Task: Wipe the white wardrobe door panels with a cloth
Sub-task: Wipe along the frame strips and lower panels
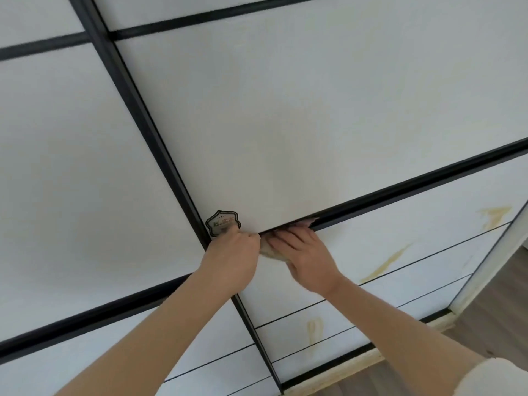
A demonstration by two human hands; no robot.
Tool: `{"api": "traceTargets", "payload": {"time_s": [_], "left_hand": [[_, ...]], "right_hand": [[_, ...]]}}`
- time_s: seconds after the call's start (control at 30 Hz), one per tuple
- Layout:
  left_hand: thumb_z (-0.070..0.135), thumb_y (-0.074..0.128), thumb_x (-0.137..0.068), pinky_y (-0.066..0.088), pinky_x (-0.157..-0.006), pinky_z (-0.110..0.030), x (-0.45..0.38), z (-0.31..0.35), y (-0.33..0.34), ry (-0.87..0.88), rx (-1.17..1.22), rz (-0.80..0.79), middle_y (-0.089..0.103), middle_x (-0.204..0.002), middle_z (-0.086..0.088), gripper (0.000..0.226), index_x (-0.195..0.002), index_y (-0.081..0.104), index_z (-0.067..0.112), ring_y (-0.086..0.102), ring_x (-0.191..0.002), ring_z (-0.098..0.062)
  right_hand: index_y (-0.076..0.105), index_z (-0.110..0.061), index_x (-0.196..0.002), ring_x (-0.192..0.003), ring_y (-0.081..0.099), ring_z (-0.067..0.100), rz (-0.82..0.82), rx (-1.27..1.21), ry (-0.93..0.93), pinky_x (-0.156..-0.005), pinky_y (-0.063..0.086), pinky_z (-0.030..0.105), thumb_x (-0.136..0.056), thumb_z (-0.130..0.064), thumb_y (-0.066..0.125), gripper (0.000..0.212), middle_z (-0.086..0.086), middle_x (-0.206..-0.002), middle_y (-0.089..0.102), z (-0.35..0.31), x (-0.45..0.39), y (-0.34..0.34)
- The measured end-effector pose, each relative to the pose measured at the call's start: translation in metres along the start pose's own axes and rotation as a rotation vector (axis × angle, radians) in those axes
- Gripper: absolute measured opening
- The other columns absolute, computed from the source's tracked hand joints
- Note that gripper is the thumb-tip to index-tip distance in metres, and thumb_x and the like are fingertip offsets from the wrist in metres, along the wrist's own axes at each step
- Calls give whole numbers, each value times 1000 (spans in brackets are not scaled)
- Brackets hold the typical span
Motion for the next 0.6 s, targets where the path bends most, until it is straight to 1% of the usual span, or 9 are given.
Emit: {"api": "traceTargets", "payload": {"time_s": [0.03,0.1,0.2,0.27,0.33,0.37,0.43,0.5,0.6], "left_hand": [[-1,42,-89,38,-71,-32,1,2,1,4,-34,21,62,-111,-3,31,-113,53,15,48,-113,-23],[0,43,-89,37,-77,-32,2,10,6,49,-102,59,63,-113,-4,32,-116,54,14,50,-113,-24],[1,45,-92,40,-83,-30,-4,22,17,66,-31,68,59,-124,-5,42,-133,46,12,54,-115,-23],[4,45,-95,46,-88,-33,-14,36,21,74,14,57,56,-129,-6,49,-142,37,12,57,-115,-24],[6,43,-96,49,-87,-35,-24,46,19,61,38,35,57,-127,-8,37,-133,41,10,61,-113,-24],[6,42,-96,49,-85,-34,-30,51,16,59,31,26,60,-124,-9,32,-127,42,10,62,-111,-25],[3,41,-95,48,-81,-35,-42,64,8,75,-12,-16,64,-120,-10,31,-126,42,9,64,-106,-27],[2,42,-95,46,-75,-34,-48,69,6,63,-65,-99,64,-118,-11,41,-136,38,7,65,-103,-28],[5,47,-97,44,-74,-32,-63,90,4,11,-236,-188,62,-124,-8,52,-146,32,6,64,-108,-25]], "right_hand": [[66,-7,-131,-116,55,34,-7,45,57,-109,40,43,-79,2,65,53,8,-129,65,22,10,-10],[66,-6,-131,-117,57,38,-22,117,178,-102,46,49,-81,2,62,51,8,-128,65,57,24,-31],[69,-9,-124,-116,58,38,-6,179,314,-91,48,51,-80,-5,60,45,6,-122,67,62,25,-44],[70,-9,-121,-114,58,37,-31,112,264,-97,46,48,-81,-10,61,42,6,-120,68,38,15,-31],[69,-11,-124,-116,56,35,-117,14,195,-103,44,42,-85,-20,61,41,7,-124,66,17,6,-15],[69,-12,-125,-114,55,34,-148,-8,179,-102,44,39,-86,-22,59,42,6,-126,65,20,6,-15],[67,-13,-128,-106,54,30,-171,-48,185,-93,47,35,-87,-21,53,44,7,-129,62,50,16,-32],[65,-15,-133,-106,56,30,-163,-80,284,-87,52,38,-90,-19,49,46,7,-133,59,95,38,-55],[69,-16,-130,-113,59,20,-58,-80,518,-89,57,40,-88,-3,63,45,4,-133,58,189,73,-109]]}}
Point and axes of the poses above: each hand's wrist, its own x-axis away from the middle knuckle, its own y-axis out of the palm, z = x × y, the point moved 6 cm from there along -x, towards the middle knuckle
